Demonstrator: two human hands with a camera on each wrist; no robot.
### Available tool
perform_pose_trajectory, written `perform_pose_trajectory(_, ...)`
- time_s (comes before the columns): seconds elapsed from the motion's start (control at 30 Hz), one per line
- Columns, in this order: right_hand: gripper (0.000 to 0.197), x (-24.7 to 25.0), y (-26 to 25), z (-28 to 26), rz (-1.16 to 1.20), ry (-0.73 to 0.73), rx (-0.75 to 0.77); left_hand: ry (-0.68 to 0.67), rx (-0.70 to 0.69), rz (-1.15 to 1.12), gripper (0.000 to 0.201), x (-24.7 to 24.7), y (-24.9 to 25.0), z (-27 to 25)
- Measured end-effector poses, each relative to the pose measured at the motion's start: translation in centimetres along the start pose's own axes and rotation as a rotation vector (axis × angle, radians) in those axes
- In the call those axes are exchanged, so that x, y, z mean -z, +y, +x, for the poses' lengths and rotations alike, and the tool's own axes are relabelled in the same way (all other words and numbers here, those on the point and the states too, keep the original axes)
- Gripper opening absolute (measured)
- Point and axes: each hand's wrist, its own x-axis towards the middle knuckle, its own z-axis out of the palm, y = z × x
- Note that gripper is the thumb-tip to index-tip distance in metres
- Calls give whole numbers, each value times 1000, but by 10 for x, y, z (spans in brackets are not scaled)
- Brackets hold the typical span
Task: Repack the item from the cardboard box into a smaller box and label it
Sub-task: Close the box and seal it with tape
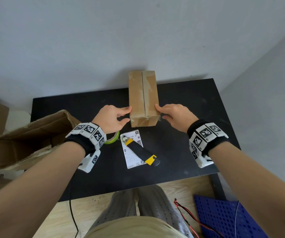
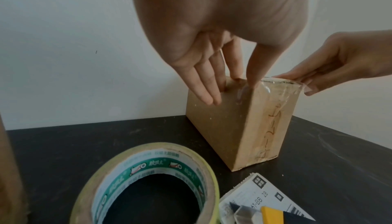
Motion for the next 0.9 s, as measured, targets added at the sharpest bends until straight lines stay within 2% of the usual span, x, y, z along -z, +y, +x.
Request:
perform_pose_trajectory(0.33, 46, 10, 6, 13, 95, -75, -40, -78, 51, -41, 56, 6, 0, 4)
perform_pose_trajectory(0.6, 50, 14, 5, 14, 155, -82, -65, -18, 34, -7, 52, 2, 3, 4)
perform_pose_trajectory(0.73, 45, 2, 3, 14, 61, 5, -46, 94, -5, 50, 50, -5, 5, 2)
perform_pose_trajectory(0.9, 43, -28, -9, 5, 8, 272, 9, 199, -45, 169, 49, -19, 10, -1)
